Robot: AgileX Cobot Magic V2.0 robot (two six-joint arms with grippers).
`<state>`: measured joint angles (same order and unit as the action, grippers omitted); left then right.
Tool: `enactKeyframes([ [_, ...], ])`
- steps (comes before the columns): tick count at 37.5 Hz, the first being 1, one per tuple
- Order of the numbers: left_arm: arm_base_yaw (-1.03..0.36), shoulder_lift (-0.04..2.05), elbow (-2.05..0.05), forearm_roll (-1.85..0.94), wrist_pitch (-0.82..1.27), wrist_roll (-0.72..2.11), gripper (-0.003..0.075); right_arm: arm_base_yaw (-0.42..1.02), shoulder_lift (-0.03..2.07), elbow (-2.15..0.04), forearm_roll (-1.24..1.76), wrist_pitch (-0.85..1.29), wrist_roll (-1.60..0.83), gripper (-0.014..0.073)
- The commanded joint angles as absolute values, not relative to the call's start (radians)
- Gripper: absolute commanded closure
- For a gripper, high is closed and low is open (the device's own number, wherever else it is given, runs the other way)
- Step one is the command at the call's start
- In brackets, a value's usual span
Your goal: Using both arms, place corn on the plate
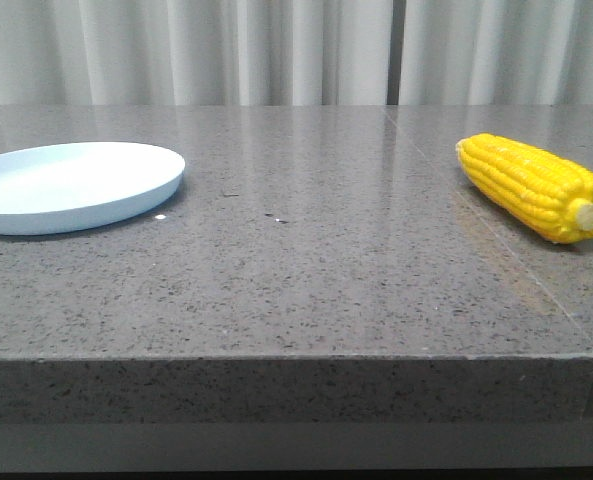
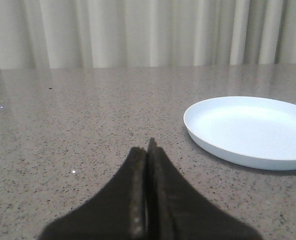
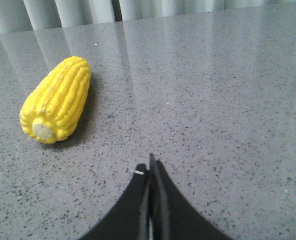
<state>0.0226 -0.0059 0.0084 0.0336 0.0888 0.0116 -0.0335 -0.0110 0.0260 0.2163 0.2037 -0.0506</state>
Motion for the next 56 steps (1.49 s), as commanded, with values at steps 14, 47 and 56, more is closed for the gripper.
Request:
enactKeyframes([
  [14, 0.021, -0.024, 0.032, 0.026, 0.0, 0.013, 0.0741, -0.039, -0.028, 0.005, 0.217, 0.124, -0.058, 0.0664],
  [47, 0.021, 0.262, -0.515, -0.021, 0.246, 0.024, 0.0741, -0.039, 0.304, -0.622, 0.217, 0.331, -0.058, 0.0664],
  [56, 0.021, 0.357, -0.555, -0.021, 0.244, 0.024, 0.0741, -0.039, 0.419, -0.677, 0.217, 0.334, -0.058, 0.0664],
])
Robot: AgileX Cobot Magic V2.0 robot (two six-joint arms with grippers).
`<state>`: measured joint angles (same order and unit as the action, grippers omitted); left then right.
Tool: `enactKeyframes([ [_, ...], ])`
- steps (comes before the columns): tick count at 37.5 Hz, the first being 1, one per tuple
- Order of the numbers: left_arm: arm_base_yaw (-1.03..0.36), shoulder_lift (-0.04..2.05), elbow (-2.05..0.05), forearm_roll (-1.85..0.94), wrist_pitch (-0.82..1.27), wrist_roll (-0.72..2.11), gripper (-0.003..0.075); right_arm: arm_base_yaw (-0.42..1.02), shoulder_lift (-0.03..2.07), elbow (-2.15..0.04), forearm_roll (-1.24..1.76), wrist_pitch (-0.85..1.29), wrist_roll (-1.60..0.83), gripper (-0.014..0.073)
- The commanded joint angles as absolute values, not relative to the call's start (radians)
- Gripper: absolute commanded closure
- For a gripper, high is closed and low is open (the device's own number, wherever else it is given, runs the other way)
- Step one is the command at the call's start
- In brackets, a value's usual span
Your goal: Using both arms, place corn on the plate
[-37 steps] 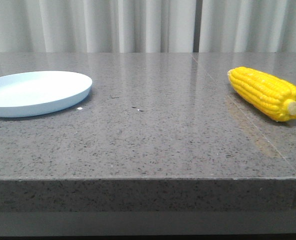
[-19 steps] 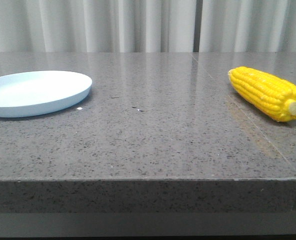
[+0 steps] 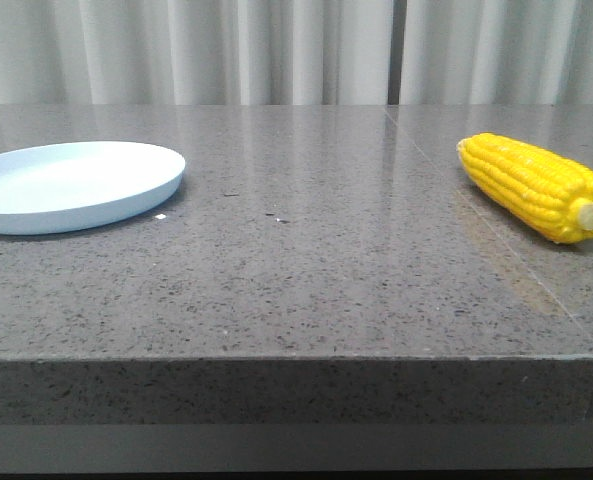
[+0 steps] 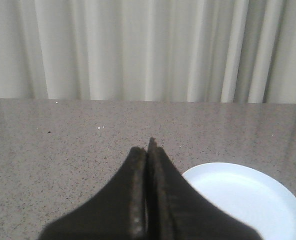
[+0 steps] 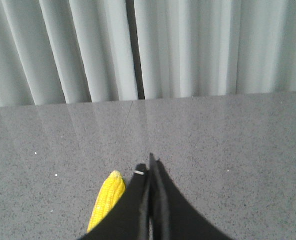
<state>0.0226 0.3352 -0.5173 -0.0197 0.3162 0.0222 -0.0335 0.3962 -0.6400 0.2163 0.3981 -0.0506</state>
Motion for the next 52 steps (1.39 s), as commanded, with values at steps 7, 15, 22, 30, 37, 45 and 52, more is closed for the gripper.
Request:
enactKeyframes([
  [7, 0.021, 0.357, -0.555, -0.021, 0.244, 0.024, 0.0739, -0.039, 0.419, -0.677, 0.217, 0.336, -0.058, 0.0664],
  [15, 0.021, 0.357, -0.555, -0.021, 0.244, 0.024, 0.0481, -0.039, 0.419, -0.677, 0.217, 0.35, -0.058, 0.046],
  [22, 0.021, 0.357, -0.555, -0.021, 0.247, 0.024, 0.0085, -0.039, 0.419, -0.677, 0.217, 0.354, -0.058, 0.0009],
  [30, 0.021, 0.357, -0.555, -0.021, 0.247, 0.024, 0.003, -0.039, 0.419, -0.676, 0.217, 0.354, -0.058, -0.0048],
  [37, 0.021, 0.376, -0.555, -0.056, 0.188, 0.024, 0.003, -0.039, 0.419, -0.676, 0.217, 0.354, -0.058, -0.0048],
  [45, -0.006, 0.708, -0.745, -0.056, 0.319, 0.024, 0.003, -0.039, 0.419, -0.676, 0.217, 0.354, -0.058, -0.0048],
  [52, -0.088, 1.044, -1.013, -0.048, 0.59, 0.036, 0.003, -0.039, 0.419, -0.676, 0.217, 0.354, -0.058, -0.0048],
])
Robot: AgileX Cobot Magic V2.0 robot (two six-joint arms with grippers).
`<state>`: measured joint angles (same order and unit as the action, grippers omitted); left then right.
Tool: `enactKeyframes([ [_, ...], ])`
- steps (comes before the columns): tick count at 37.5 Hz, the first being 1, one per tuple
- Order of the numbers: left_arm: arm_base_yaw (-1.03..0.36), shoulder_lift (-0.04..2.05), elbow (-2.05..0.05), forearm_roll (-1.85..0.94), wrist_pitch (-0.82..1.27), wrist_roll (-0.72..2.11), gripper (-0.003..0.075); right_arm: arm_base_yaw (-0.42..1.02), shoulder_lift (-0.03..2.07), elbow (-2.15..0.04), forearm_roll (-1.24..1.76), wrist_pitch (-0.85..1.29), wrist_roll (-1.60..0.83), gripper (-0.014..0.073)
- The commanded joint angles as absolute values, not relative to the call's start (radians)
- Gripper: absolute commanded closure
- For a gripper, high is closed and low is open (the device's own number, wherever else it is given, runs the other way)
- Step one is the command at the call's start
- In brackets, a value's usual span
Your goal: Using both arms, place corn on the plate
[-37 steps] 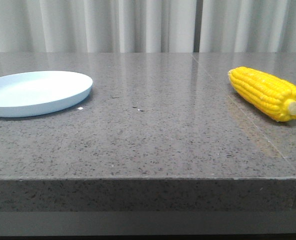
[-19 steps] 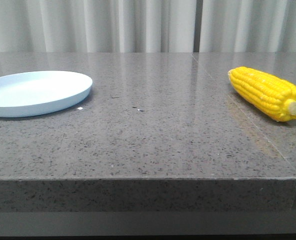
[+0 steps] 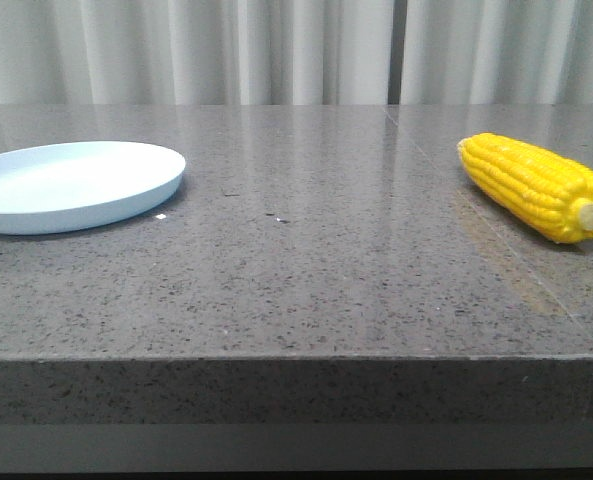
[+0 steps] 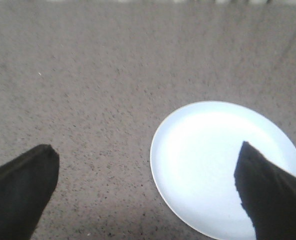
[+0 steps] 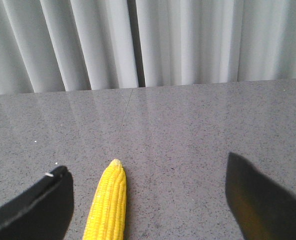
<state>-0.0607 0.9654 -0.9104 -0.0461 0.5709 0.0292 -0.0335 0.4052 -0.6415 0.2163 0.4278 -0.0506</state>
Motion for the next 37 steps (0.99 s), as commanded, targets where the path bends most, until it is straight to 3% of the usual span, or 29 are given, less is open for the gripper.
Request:
enactKeyframes([
  [1, -0.095, 1.09, -1.049, -0.048, 0.63, 0.036, 0.003, -0.039, 0.419, -0.676, 0.217, 0.354, -0.058, -0.0048],
  [11, -0.106, 1.498, -1.341, -0.04, 1.011, 0.036, 0.003, -0.039, 0.419, -0.673, 0.217, 0.354, -0.058, -0.0048],
  [26, -0.106, 1.686, -1.39, -0.04, 1.057, 0.036, 0.0043, -0.039, 0.419, -0.673, 0.217, 0.354, -0.058, -0.0048],
  [29, -0.106, 1.686, -1.393, -0.04, 1.057, 0.036, 0.0143, -0.039, 0.419, -0.673, 0.217, 0.354, -0.058, -0.0048],
  [37, -0.106, 1.686, -1.393, -0.04, 1.057, 0.036, 0.0529, -0.039, 0.419, -0.673, 0.217, 0.354, -0.058, -0.0048],
])
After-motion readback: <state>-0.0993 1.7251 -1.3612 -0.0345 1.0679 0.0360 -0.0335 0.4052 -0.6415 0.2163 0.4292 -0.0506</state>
